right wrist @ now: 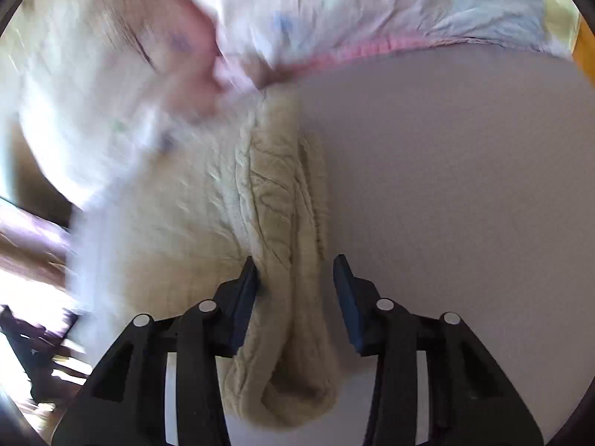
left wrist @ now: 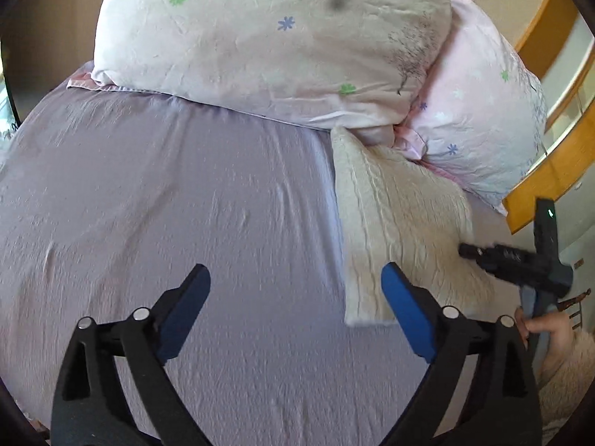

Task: Fold small clothes
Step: 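Release the folded sweater and lift both grippers away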

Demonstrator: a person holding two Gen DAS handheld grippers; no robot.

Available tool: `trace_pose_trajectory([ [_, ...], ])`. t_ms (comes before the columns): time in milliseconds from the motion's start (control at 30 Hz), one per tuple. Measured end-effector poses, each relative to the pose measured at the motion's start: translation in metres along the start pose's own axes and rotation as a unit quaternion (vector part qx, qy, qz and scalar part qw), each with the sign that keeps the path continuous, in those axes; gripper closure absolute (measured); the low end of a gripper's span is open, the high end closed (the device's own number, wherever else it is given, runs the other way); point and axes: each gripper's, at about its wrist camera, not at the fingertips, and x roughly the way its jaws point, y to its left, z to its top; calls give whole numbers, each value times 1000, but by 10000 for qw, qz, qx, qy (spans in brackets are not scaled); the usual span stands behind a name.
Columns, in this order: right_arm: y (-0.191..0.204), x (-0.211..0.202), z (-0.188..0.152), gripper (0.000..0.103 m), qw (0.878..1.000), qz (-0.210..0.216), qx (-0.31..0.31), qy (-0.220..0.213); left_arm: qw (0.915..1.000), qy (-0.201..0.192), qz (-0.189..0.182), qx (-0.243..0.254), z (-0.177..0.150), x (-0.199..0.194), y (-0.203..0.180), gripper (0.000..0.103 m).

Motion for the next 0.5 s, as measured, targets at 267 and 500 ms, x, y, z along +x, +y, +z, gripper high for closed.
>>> trace_pose_trajectory([
  [267, 19, -58, -71, 5, 9946, -200, -519, -874, 9948, 199, 686, 729, -46, 7, -25, 2],
  [500, 23, -35, -161, 5, 9900, -567, -1214, -431, 9904, 355, 872, 1016, -80, 23, -40, 2],
])
